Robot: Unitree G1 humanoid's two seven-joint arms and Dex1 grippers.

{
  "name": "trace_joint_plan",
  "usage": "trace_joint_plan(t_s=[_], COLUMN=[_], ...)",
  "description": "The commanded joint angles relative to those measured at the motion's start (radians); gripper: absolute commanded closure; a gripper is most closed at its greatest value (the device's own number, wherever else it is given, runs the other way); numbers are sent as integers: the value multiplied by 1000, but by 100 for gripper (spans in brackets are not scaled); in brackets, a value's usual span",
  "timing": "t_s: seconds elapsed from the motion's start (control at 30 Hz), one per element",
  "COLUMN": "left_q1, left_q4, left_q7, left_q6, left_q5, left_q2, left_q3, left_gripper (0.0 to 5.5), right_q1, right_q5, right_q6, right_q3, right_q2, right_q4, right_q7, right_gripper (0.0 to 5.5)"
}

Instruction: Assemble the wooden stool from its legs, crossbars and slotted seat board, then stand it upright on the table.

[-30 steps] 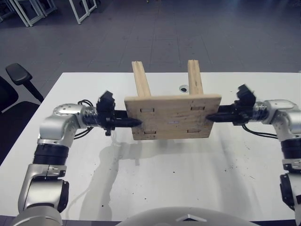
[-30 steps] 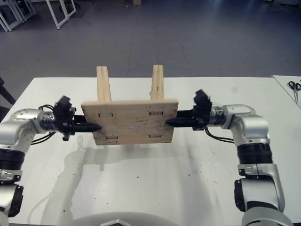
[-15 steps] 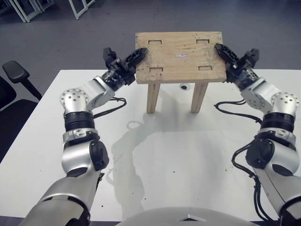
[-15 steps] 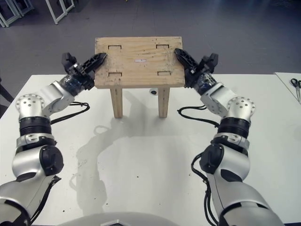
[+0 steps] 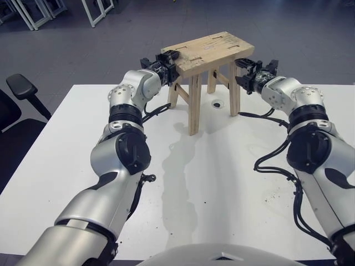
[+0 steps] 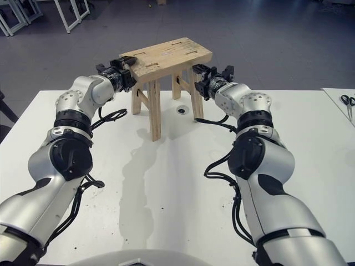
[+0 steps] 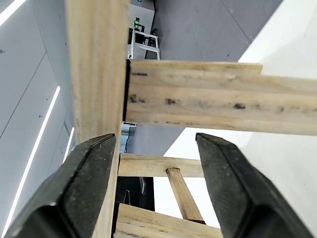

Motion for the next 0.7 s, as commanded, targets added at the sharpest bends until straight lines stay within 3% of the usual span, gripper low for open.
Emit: trace_joint_plan(t_s=[0.03,0.17,0.3,0.37,0.47,0.6,0.7], left_q1=[40,111,328,462,612,788,954], left_q4=[-24,-182,-655,-906,-1171,-1325,-1377], left_q7=[-15,19,120,22,-127,-197,-170], left_q6=[42,152,289,251,49,-241,-371], left_q5=[37,-2,-43,85,377,721,886], left_q2=[44,61,13,31,82,64,19], left_q3=[15,46,-8,-155,-416,-650,-741], left_gripper=[289,289,289,289,289,289,289], right_q1=[46,112,303,433,599,775,878], right_q5=[-32,-17,-19,-82,-279,-455,-569], right_q6=[72,201,251,193,-37,-228,-304], right_q3=[6,8,63,154,337,475,526], right_q2=[-30,-41,3,31,40,67,74], right_q4=[-43,-207,-626,-858,-1105,-1317,-1390], right_q7=[38,42,23,46,97,96,55], right_gripper=[182,103,40,2,2,2,2])
